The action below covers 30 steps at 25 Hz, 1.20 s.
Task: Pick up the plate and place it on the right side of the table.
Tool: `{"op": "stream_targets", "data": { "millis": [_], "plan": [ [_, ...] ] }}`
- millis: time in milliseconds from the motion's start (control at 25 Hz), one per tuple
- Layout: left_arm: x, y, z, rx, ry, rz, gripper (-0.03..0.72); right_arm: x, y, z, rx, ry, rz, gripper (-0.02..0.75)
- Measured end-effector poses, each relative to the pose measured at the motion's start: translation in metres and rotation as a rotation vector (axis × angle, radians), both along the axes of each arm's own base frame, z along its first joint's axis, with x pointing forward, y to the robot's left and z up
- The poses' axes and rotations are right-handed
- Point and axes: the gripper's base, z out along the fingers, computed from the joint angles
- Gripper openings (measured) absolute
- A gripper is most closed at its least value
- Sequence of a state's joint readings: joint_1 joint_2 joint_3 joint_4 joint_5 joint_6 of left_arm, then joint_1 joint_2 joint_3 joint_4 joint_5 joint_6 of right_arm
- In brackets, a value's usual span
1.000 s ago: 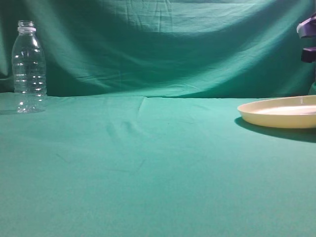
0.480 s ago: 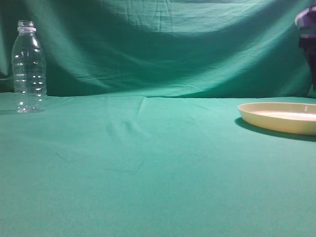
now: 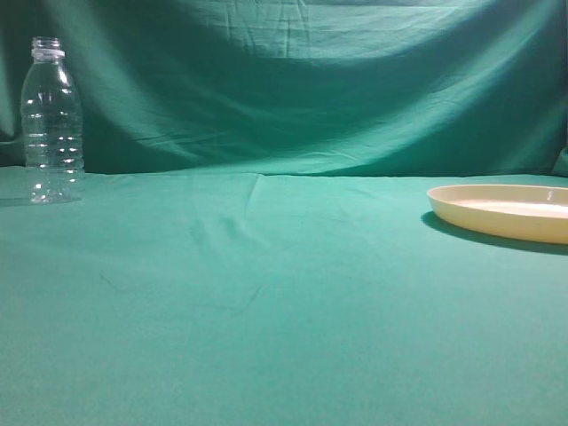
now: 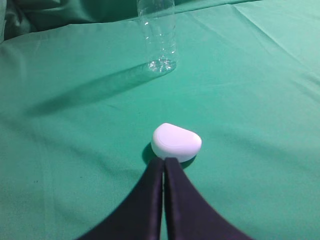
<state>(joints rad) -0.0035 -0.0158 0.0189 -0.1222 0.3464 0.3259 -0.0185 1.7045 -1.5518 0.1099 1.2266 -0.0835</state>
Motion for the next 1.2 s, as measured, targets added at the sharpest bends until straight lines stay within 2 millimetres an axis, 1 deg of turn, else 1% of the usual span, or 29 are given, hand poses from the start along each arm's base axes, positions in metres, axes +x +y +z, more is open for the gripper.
{"op": "stream_targets", "data": {
  "millis": [40,160,280,320,400,480,520,680,840,960,1200],
  "plan": [
    [0.0,0.0,0.0,0.0,0.0,0.0,0.0,-0.007,0.002,0.012,0.019,-0.029,0.01,0.0],
    [0.0,0.0,0.0,0.0,0.0,0.0,0.0,-0.03,0.007,0.045,0.064,-0.124,0.026,0.0],
    [0.0,0.0,0.0,0.0,0.0,0.0,0.0,-0.057,0.009,0.077,0.082,-0.224,0.035,0.0],
    [0.0,0.0,0.0,0.0,0.0,0.0,0.0,-0.069,0.011,0.087,0.084,-0.258,0.041,0.0],
    [0.0,0.0,0.0,0.0,0.0,0.0,0.0,-0.098,0.015,0.1,0.084,-0.307,0.056,0.0],
    [0.0,0.0,0.0,0.0,0.0,0.0,0.0,-0.125,0.021,0.102,0.086,-0.331,0.086,0.0],
    [0.0,0.0,0.0,0.0,0.0,0.0,0.0,-0.139,0.023,0.102,0.091,-0.346,0.097,0.0],
    [0.0,0.0,0.0,0.0,0.0,0.0,0.0,-0.183,0.028,0.088,0.103,-0.425,0.126,0.0],
    [0.0,0.0,0.0,0.0,0.0,0.0,0.0,-0.218,0.027,0.07,0.123,-0.526,0.116,0.0],
    [0.0,0.0,0.0,0.0,0.0,0.0,0.0,-0.241,0.026,0.055,0.152,-0.593,0.103,0.0],
    [0.0,0.0,0.0,0.0,0.0,0.0,0.0,-0.284,0.025,0.033,0.21,-0.709,0.095,0.0]
  ]
}}
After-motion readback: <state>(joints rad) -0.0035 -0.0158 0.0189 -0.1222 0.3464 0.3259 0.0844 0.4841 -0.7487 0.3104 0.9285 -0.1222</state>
